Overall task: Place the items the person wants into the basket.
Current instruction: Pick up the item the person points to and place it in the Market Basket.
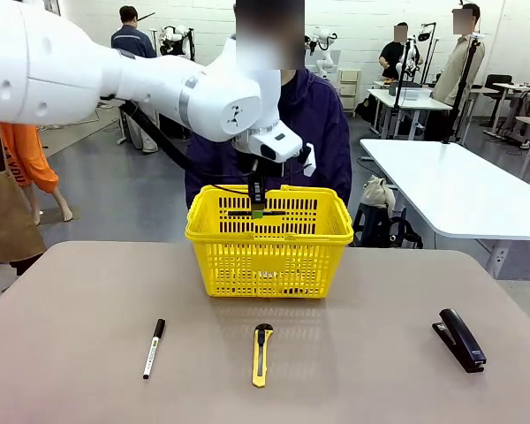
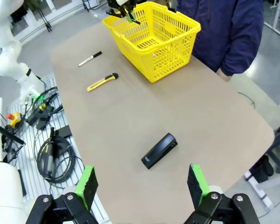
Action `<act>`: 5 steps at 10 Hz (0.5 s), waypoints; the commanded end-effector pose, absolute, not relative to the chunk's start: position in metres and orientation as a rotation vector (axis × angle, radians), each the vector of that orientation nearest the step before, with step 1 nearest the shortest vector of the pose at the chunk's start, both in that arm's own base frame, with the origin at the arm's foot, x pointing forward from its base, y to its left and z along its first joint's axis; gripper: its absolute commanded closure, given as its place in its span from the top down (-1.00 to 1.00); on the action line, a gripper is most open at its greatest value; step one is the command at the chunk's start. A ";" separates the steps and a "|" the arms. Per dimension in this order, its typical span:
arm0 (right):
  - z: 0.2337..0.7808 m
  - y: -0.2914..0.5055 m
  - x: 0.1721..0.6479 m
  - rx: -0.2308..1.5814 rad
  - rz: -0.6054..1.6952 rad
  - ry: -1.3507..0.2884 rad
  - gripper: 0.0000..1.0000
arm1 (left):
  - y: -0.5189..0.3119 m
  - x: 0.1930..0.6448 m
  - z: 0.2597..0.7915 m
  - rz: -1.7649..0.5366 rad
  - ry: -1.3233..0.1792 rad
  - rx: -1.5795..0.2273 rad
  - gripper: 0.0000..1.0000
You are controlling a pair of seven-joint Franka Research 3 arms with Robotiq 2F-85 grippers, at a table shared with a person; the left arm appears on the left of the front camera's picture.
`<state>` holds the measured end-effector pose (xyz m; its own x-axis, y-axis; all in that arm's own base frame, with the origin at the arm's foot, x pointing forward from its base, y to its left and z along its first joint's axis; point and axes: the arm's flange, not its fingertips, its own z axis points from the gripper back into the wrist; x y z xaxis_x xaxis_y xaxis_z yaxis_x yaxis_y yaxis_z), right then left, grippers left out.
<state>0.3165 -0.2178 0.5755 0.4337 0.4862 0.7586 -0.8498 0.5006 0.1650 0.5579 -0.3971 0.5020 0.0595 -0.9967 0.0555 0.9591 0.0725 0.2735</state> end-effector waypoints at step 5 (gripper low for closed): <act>0.575 -0.218 0.317 0.604 0.903 -0.737 1.00 | -0.398 0.570 0.466 -1.503 -0.303 0.186 -0.78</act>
<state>0.3162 -0.2182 0.5754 0.4342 0.4857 0.7586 -0.8493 0.5014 0.1652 0.5715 -0.4043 0.4674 0.0456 -0.9943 0.0963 0.9568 0.0712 0.2818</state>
